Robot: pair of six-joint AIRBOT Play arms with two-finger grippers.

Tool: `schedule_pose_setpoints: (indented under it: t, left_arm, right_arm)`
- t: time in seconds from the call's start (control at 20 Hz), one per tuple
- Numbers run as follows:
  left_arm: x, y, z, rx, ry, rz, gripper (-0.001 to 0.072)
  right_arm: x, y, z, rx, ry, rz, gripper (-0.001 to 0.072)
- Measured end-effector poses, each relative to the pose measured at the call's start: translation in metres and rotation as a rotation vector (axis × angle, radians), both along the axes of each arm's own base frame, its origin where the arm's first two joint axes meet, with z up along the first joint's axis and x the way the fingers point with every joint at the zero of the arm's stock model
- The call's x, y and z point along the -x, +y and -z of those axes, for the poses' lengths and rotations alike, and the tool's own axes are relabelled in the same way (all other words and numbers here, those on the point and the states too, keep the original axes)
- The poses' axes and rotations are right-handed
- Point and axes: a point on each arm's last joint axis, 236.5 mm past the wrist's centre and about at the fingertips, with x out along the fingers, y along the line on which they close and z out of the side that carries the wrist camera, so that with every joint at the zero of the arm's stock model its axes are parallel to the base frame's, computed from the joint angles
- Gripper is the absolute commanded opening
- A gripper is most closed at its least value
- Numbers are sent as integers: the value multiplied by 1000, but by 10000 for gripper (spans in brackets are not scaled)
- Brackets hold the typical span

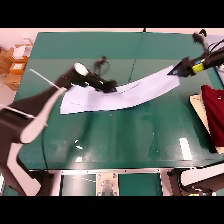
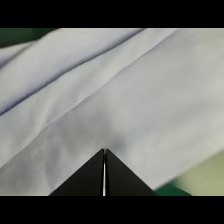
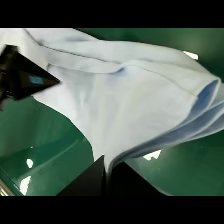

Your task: Fold the shirts.

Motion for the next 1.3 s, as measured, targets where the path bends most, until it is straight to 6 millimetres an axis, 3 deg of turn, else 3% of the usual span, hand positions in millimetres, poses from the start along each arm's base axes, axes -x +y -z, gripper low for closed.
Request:
schedule_pose_setpoints:
  t: [0.1, 0.2, 0.35, 0.5, 0.6, 0.75, 0.9, 1.1, 1.2, 1.25, 1.3]
  left_arm:
    - [9, -32, 17, 13, 10, 4, 31]
    - [13, -61, 20, 48, 11, 5, 30]
    - [12, -93, 18, 101, 12, 10, 31]
    - [6, -101, 5, 141, 30, 13, 31]
    - [-5, -90, -14, 168, 48, 18, 31]
    - [-21, -44, -52, 191, 87, 51, 31]
    - [-38, 34, -91, 181, 128, 42, 31]
    - [-60, 148, -143, 163, 99, -66, 31]
    - [-67, 195, -165, 167, 65, -133, 31]
    - [-69, 216, -169, 160, 64, -163, 31]
    - [-72, 235, -173, 155, 54, -194, 31]
  right_arm:
    - [12, 8, -39, 9, -80, -29, 14]
    - [22, 14, -65, 14, -141, -43, 14]
    - [30, 21, -85, 10, -184, -59, 14]
    - [34, 25, -91, 3, -192, -68, 15]
    - [35, 31, -89, -6, -178, -69, 15]
    - [36, 61, -84, -37, -158, -102, 15]
    - [36, 120, -69, -78, -137, -163, 15]
    - [36, 230, -23, -130, -109, -242, 15]
    - [34, 290, 12, -146, -103, -257, 16]
    - [32, 322, 31, -163, -102, -250, 150]
    - [32, 350, 50, -177, -96, -240, 432]
